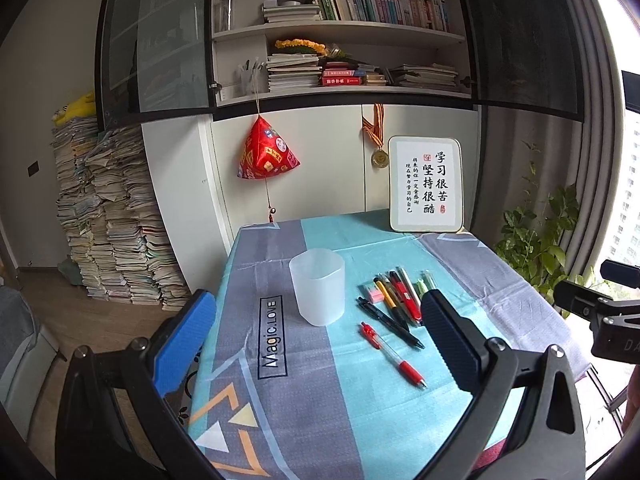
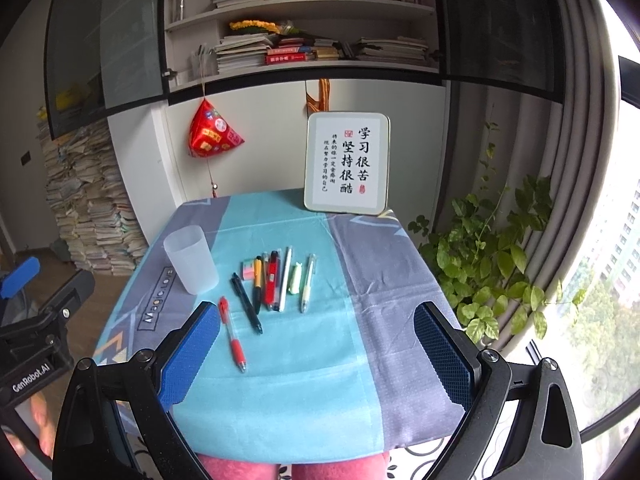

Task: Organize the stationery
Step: 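Grasp the frosted cup with the left tool while the right tool approaches the red pen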

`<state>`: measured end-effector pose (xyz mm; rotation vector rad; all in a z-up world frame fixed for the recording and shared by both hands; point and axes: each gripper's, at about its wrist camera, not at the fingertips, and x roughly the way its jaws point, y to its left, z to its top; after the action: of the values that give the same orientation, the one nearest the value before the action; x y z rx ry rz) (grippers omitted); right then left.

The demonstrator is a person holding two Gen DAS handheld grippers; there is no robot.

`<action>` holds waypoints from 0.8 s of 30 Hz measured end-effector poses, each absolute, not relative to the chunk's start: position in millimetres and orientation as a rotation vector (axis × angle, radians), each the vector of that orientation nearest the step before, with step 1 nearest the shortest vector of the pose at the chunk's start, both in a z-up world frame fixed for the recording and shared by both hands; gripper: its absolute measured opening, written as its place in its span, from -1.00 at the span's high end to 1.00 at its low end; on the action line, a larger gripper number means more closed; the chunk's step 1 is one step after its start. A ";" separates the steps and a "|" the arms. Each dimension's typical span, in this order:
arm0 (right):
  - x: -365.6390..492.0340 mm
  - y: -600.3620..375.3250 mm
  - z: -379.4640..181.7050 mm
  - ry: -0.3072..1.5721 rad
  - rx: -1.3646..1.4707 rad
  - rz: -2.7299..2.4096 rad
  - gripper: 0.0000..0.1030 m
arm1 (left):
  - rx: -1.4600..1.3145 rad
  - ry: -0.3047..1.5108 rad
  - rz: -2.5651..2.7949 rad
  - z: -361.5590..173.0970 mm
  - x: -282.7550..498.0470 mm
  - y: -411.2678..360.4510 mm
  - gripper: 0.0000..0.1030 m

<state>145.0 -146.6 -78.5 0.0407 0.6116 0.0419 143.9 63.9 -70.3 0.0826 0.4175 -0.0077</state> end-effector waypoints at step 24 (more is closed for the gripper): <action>271.1 -84.9 -171.4 0.940 -0.043 0.396 0.17 | 0.103 0.640 -0.152 -169.2 324.3 95.6 -0.98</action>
<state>271.1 -84.9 -171.4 -0.0426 0.9403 0.3965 324.3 95.6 -169.2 0.1026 0.6396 -0.1522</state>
